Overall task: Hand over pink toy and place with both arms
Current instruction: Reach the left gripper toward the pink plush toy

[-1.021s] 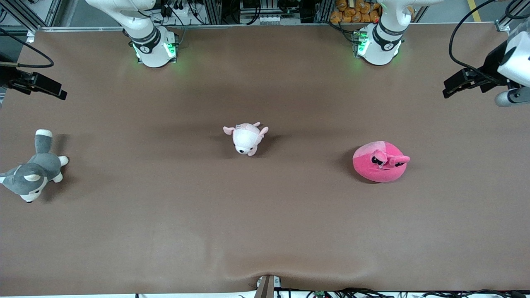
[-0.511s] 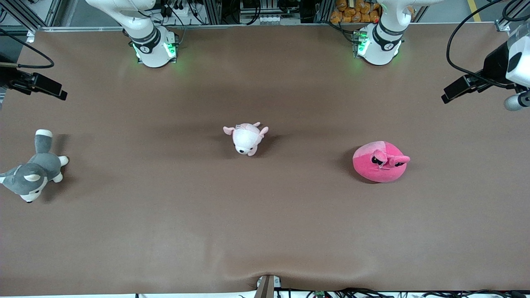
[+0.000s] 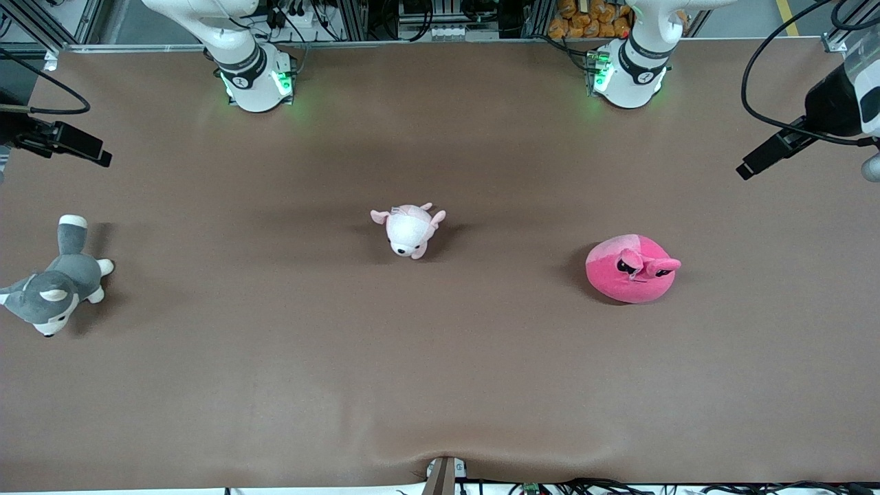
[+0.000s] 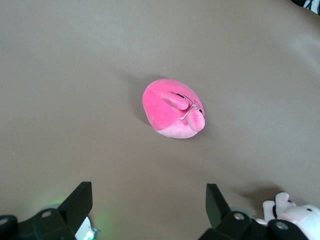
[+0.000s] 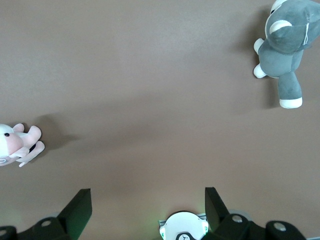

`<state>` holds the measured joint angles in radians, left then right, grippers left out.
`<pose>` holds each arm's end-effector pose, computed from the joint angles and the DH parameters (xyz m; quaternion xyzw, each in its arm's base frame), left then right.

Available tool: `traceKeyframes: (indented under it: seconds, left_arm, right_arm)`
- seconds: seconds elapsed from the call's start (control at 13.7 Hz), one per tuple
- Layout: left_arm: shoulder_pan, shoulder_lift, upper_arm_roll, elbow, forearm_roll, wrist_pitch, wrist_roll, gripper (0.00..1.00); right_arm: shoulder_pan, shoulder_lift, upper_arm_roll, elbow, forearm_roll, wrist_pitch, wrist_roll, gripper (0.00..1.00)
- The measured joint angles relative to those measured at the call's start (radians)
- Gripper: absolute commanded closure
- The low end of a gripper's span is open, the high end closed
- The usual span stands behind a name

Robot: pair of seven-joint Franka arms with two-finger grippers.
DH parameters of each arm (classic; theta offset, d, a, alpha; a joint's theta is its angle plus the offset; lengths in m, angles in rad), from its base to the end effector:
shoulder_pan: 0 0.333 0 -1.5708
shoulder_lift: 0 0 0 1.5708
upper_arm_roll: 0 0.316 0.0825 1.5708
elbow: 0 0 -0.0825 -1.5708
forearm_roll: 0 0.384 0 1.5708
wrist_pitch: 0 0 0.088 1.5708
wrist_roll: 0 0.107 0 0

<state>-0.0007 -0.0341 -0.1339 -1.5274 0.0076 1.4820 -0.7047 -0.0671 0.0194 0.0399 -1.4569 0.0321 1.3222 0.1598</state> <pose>0.5301 -0.0723 0.6555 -0.9595 -0.2815 0.0028 0.0079 0.5335 -0.0107 0.6465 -0.9928 0.0903 0.0779 0.0111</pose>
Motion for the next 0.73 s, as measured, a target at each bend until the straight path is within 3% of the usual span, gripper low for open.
traceKeyframes:
  seconds: [0.22, 0.51, 0.73]
  left_arm:
    - [-0.002, 0.015, -0.051, -0.001, 0.001, 0.0, -0.089, 0.0]
    - [0.006, 0.044, -0.051, -0.002, 0.017, 0.0, -0.097, 0.0]
    - [0.005, 0.062, -0.052, 0.0, 0.135, 0.0, -0.097, 0.0]
  right_arm:
    - [0.0, 0.0, 0.0, 0.0, 0.0, 0.0, 0.0, 0.0]
    - [0.0, 0.001, 0.0, 0.0, 0.0, -0.001, 0.0, 0.0]
    - [0.0, 0.001, 0.0, 0.0, 0.0, -0.001, 0.0, 0.0]
